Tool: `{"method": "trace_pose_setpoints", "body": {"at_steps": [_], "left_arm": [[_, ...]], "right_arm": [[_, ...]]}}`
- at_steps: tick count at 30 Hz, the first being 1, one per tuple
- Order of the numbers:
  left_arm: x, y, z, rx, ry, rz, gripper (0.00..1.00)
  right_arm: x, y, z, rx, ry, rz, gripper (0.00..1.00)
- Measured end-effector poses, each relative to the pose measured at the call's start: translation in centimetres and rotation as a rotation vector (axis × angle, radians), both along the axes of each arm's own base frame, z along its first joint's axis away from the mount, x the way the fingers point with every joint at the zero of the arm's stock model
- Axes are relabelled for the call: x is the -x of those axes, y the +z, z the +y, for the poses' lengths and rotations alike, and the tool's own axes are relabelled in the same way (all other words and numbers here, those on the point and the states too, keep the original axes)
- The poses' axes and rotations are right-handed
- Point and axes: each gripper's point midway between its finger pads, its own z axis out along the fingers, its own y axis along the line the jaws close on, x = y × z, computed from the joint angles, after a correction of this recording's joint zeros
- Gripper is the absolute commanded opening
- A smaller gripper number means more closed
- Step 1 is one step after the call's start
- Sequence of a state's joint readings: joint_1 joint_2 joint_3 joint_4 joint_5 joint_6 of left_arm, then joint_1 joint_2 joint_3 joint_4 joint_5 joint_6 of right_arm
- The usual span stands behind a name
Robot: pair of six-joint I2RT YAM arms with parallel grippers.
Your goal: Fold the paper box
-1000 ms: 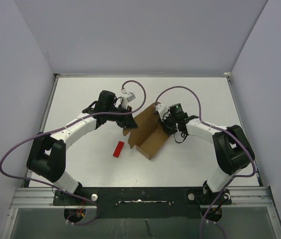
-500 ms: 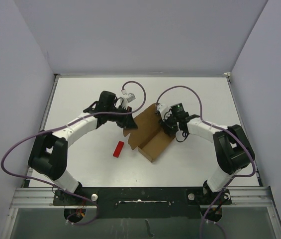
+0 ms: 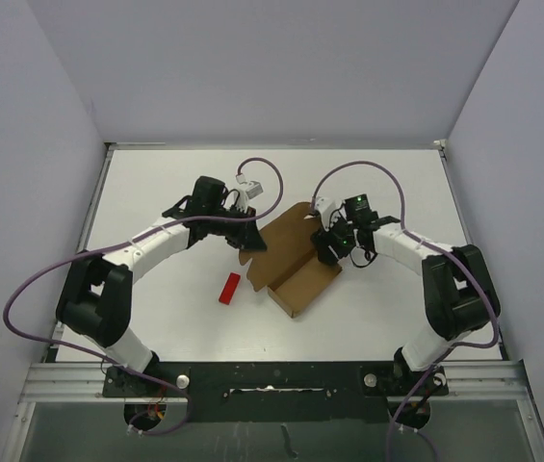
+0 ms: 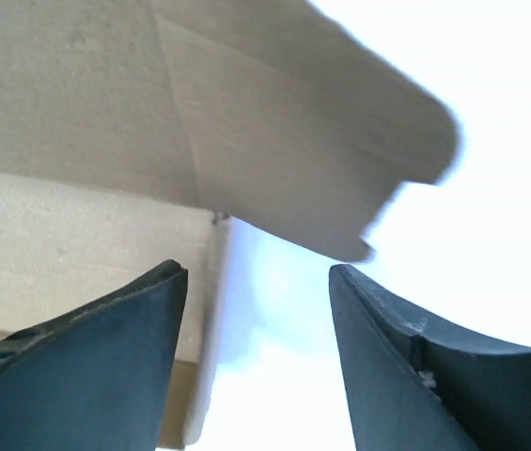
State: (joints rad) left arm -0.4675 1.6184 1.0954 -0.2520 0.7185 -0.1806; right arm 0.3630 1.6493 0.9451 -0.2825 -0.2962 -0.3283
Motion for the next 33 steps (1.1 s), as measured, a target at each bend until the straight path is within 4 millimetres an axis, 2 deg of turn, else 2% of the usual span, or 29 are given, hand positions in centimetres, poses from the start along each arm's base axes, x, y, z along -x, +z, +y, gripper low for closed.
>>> {"method": "trace_pose_setpoints", "body": {"at_steps": [5, 9, 16, 18, 21, 25, 28, 31, 33], "left_arm": [[0.1, -0.3, -0.2, 0.001, -0.009, 0.023, 0.25], [0.0, 0.0, -0.2, 0.011, -0.006, 0.035, 0.38], [-1.3, 0.7, 1.0, 0.053, 0.062, 0.084, 0.49], [-1.8, 0.8, 1.5, 0.061, 0.091, 0.094, 0.50], [-2.3, 0.9, 2.0, 0.065, 0.121, 0.110, 0.52], [-2.5, 0.5, 2.6, 0.031, 0.157, 0.121, 0.53], [-2.8, 0.8, 3.9, -0.019, 0.219, 0.092, 0.56], [-2.2, 2.9, 6.0, -0.038, 0.302, -0.004, 0.65], [-0.7, 5.3, 7.5, -0.019, 0.363, -0.087, 0.66]], "right_arm": [[0.5, 3.0, -1.2, -0.117, 0.048, 0.009, 0.68], [1.2, 7.0, -1.7, -0.214, 0.126, -0.039, 0.67], [2.5, 14.7, -3.9, -0.407, 0.169, -0.199, 0.66], [3.0, 15.9, -4.0, -0.440, 0.180, -0.232, 0.64], [4.5, 16.5, -3.1, -0.505, 0.229, -0.246, 0.64], [5.7, 15.6, -2.0, -0.561, 0.268, -0.211, 0.66], [6.4, 15.4, -1.3, -0.582, 0.302, -0.198, 0.65], [6.9, 15.7, -0.5, -0.596, 0.362, -0.214, 0.64], [7.6, 15.6, 0.1, -0.595, 0.424, -0.233, 0.63]]}}
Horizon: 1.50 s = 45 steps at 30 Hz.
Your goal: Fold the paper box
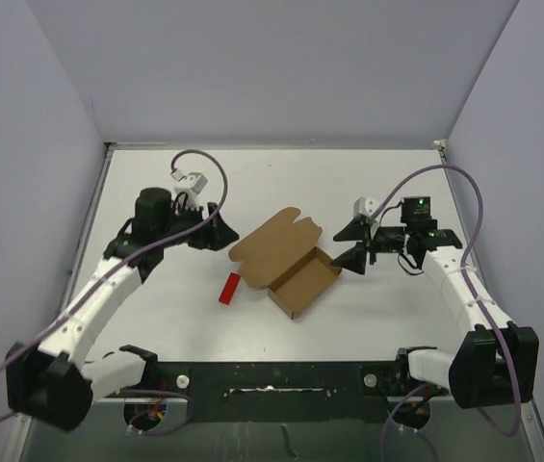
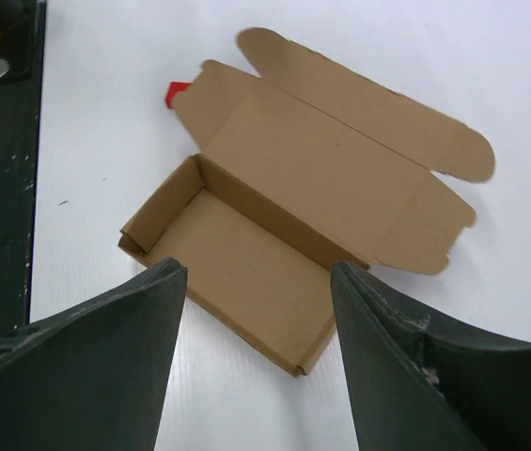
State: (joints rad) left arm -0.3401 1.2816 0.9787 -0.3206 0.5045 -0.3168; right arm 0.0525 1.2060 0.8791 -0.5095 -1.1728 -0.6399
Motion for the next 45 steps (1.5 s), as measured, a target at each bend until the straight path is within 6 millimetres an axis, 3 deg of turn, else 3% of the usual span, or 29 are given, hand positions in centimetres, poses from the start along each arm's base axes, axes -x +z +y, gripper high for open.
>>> {"method": "trace_pose_setpoints", "body": {"at_steps": [3, 6, 13, 17, 27, 32, 37, 42, 45], "left_arm": [[2.8, 3.0, 1.6, 0.072, 0.075, -0.115, 0.62], [5.1, 2.5, 2.1, 0.152, 0.124, -0.119, 0.57], [8.6, -6.8, 2.5, 0.140, 0.226, 0.191, 0.54], [8.9, -8.3, 2.2, 0.039, 0.245, 0.229, 0.55], [7.7, -8.3, 2.1, -0.051, 0.270, 0.162, 0.57], [7.5, -9.4, 3.0, -0.032, 0.312, 0.178, 0.58], [5.1, -9.9, 3.7, 0.043, 0.393, 0.230, 0.55], [4.2, -11.0, 3.9, 0.080, 0.432, 0.292, 0.55], [3.9, -10.7, 3.8, 0.091, 0.431, 0.278, 0.55]], "right_arm": [[1.6, -0.7, 1.3, 0.022, 0.114, -0.066, 0.59], [3.1, -2.1, 2.3, 0.057, 0.214, -0.102, 0.53], [4.1, -4.7, 2.7, 0.145, 0.302, -0.124, 0.45], [3.9, -5.2, 2.6, 0.177, 0.304, -0.134, 0.44], [3.5, -5.3, 2.6, 0.179, 0.264, -0.078, 0.40], [2.1, -5.2, 2.5, 0.186, 0.156, 0.008, 0.38], [-1.2, -4.0, 3.3, 0.196, 0.046, 0.088, 0.19], [-5.8, -1.7, 7.7, 0.246, 0.087, 0.057, 0.10], [-7.8, -1.6, 10.4, 0.284, 0.119, 0.038, 0.08]]}}
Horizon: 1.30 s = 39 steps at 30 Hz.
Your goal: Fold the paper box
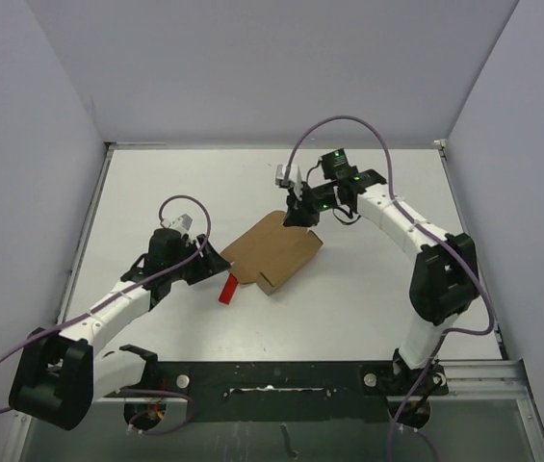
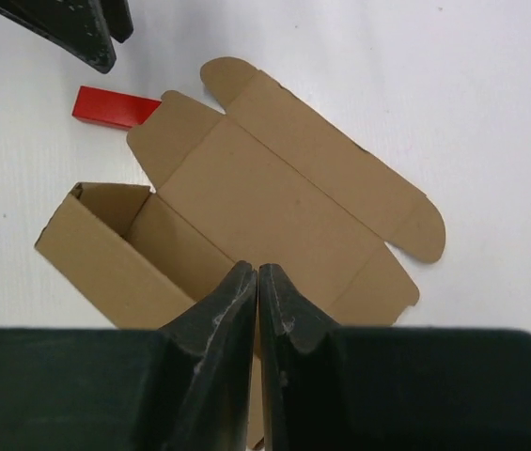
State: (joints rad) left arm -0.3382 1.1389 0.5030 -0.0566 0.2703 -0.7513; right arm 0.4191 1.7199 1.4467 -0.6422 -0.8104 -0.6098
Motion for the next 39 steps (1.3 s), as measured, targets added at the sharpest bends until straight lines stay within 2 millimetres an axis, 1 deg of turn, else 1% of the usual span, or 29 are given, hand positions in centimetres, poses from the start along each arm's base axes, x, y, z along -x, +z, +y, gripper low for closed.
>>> {"method": "trace_pose_setpoints", "body": {"at_steps": [1, 3, 5, 7, 13, 17, 20, 24, 26, 29, 32, 36, 39], "left_arm": [[0.0, 0.0, 0.0, -0.001, -0.001, -0.002, 0.54], [0.1, -0.1, 0.1, -0.012, -0.008, -0.001, 0.54], [0.5, -0.4, 0.4, -0.031, -0.016, 0.007, 0.54], [0.9, -0.3, 0.6, -0.042, -0.020, 0.007, 0.54], [2.0, 0.5, 1.0, -0.050, -0.029, -0.025, 0.54], [3.0, -0.4, 1.0, -0.056, -0.043, -0.004, 0.55], [4.0, -1.3, 0.8, -0.068, -0.063, 0.029, 0.58], [4.9, -1.7, -0.1, -0.102, -0.118, 0.037, 0.61], [5.0, -2.1, -0.5, -0.142, -0.148, 0.041, 0.62], [4.5, -2.8, -0.7, -0.225, -0.185, 0.042, 0.63], [3.8, -3.3, -0.3, -0.299, -0.198, 0.046, 0.63], [2.9, -3.3, -0.1, -0.360, -0.210, 0.038, 0.63], [2.5, -3.2, -0.5, -0.383, -0.227, 0.039, 0.63]], "right_arm": [[-0.5, -0.5, 0.6, 0.019, 0.007, 0.002, 0.08], [-0.6, -2.1, 1.4, 0.064, 0.022, 0.023, 0.08], [-0.2, -3.9, 1.4, 0.114, 0.031, 0.050, 0.08], [0.2, -5.4, 1.0, 0.165, 0.034, 0.071, 0.08], [1.2, -7.4, -0.3, 0.237, 0.047, 0.085, 0.07], [3.6, -8.8, -1.7, 0.270, 0.064, 0.109, 0.07], [5.4, -9.0, -2.7, 0.281, 0.070, 0.121, 0.07], [7.0, -8.8, -3.6, 0.279, 0.073, 0.115, 0.07], [7.7, -8.9, -3.9, 0.280, 0.074, 0.117, 0.07], [8.4, -9.2, -4.3, 0.283, 0.079, 0.124, 0.07], [8.7, -9.6, -4.4, 0.288, 0.085, 0.133, 0.07], [8.8, -9.6, -4.3, 0.281, 0.093, 0.134, 0.07], [8.9, -9.6, -4.2, 0.272, 0.099, 0.137, 0.07]]}}
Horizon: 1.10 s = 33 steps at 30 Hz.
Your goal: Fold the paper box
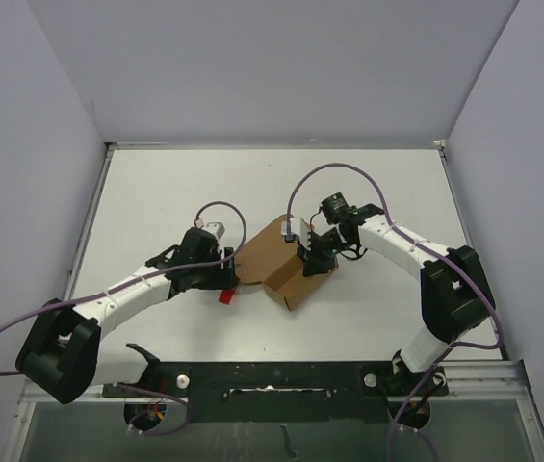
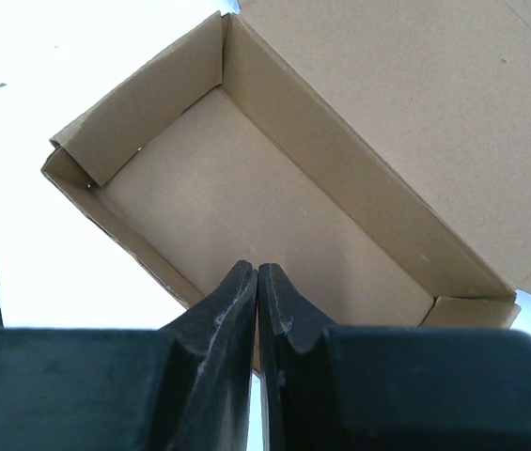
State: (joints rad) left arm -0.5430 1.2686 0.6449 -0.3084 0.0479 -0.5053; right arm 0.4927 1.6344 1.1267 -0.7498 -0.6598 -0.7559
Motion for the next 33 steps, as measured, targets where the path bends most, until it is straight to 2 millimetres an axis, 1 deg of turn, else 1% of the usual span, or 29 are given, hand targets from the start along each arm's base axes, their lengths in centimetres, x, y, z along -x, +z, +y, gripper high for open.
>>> {"method": "trace_pose_setpoints", "body": {"at_steps": [2, 6, 13, 14, 16, 18, 20, 26, 30, 33], "left_arm": [[0.0, -0.1, -0.4, -0.012, -0.015, 0.003, 0.63], [0.9, -0.7, -1.3, -0.051, -0.054, 0.012, 0.63], [1.1, -1.7, -1.3, -0.118, -0.044, 0.029, 0.60], [1.1, -1.8, -1.3, -0.123, -0.042, 0.028, 0.59], [1.3, -1.9, -1.4, -0.126, -0.038, 0.027, 0.54], [1.4, -2.0, -1.6, -0.130, -0.039, 0.028, 0.52], [1.4, -2.2, -1.7, -0.137, -0.038, 0.027, 0.48], [1.8, -3.4, -1.5, -0.184, -0.028, 0.043, 0.47], [1.6, -3.5, -1.4, -0.209, -0.017, 0.024, 0.36], [1.6, -3.5, -1.3, -0.224, -0.008, 0.014, 0.21]], "right_arm": [[0.1, 0.0, 0.1, -0.006, 0.003, 0.006, 0.07], [0.3, -0.4, 0.2, -0.008, 0.009, 0.023, 0.07], [0.9, -0.9, 0.0, -0.014, 0.036, 0.032, 0.07], [1.1, -1.1, -0.1, -0.013, 0.043, 0.036, 0.07], [1.3, -1.2, -0.2, -0.009, 0.052, 0.040, 0.07], [1.4, -1.2, -0.2, -0.011, 0.060, 0.037, 0.07], [1.4, -1.2, -0.2, -0.012, 0.067, 0.034, 0.07], [1.4, -1.1, -0.1, -0.019, 0.075, 0.032, 0.08], [1.4, -1.1, -0.1, -0.021, 0.079, 0.029, 0.08], [1.3, -1.1, -0.2, -0.027, 0.076, 0.029, 0.08]]}}
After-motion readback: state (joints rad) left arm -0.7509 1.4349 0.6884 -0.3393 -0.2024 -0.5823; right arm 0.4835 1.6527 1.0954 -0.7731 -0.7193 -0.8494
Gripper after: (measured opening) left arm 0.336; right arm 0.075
